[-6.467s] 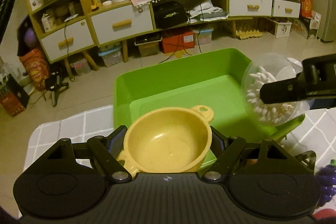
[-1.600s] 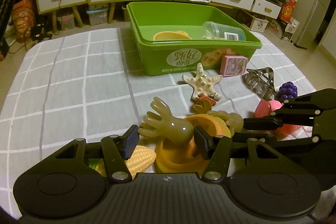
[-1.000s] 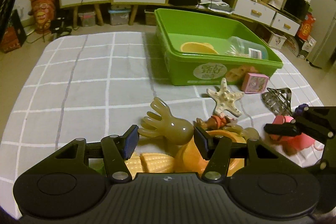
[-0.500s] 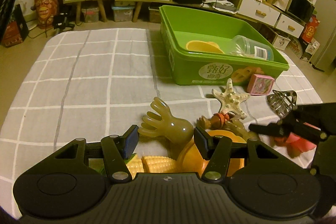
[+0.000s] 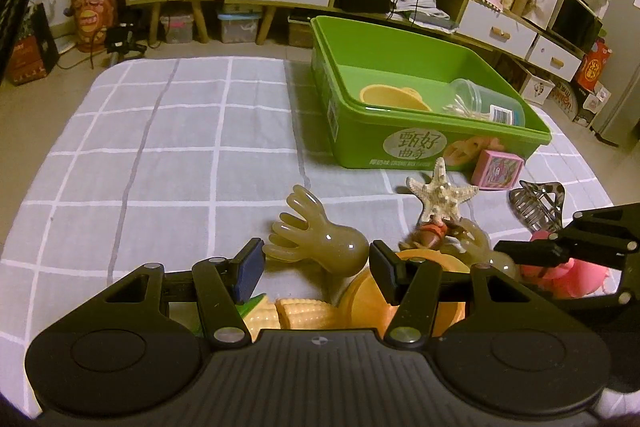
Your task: Organize rigid objects
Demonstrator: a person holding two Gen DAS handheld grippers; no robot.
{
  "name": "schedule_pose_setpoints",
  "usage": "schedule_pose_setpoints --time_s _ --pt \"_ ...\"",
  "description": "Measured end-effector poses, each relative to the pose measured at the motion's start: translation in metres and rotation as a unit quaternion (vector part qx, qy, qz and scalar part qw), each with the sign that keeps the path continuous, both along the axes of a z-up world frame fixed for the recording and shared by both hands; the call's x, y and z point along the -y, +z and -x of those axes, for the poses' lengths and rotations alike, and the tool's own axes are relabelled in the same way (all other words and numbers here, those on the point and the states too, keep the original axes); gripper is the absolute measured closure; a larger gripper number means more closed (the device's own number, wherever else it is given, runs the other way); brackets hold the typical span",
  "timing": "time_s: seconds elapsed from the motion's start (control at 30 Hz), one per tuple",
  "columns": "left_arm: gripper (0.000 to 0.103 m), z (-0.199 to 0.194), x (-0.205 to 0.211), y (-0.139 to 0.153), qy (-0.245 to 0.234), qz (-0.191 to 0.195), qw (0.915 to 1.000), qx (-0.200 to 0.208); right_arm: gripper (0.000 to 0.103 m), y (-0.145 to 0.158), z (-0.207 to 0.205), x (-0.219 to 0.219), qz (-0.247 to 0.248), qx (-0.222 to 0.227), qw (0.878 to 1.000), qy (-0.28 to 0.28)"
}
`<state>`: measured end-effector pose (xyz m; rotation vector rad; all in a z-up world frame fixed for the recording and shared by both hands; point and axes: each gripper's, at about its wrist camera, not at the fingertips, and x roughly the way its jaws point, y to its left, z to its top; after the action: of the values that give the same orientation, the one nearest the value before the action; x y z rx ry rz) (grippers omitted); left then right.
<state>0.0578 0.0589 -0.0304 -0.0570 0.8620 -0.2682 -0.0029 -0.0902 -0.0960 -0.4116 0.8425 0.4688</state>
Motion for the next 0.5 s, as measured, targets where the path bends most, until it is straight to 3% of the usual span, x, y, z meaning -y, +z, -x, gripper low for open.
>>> schedule_pose_setpoints --time_s 0.23,0.5 --pt "0.041 -0.001 -0.001 -0.001 0.002 0.002 1.0 -0.007 0.097 0.013 -0.017 0.026 -0.082 -0.053 0.992 -0.075" --pt "0.041 -0.002 -0.003 -0.004 0.007 0.013 0.9997 -0.019 0.097 0.03 -0.027 0.061 -0.206 -0.119 0.96 -0.146"
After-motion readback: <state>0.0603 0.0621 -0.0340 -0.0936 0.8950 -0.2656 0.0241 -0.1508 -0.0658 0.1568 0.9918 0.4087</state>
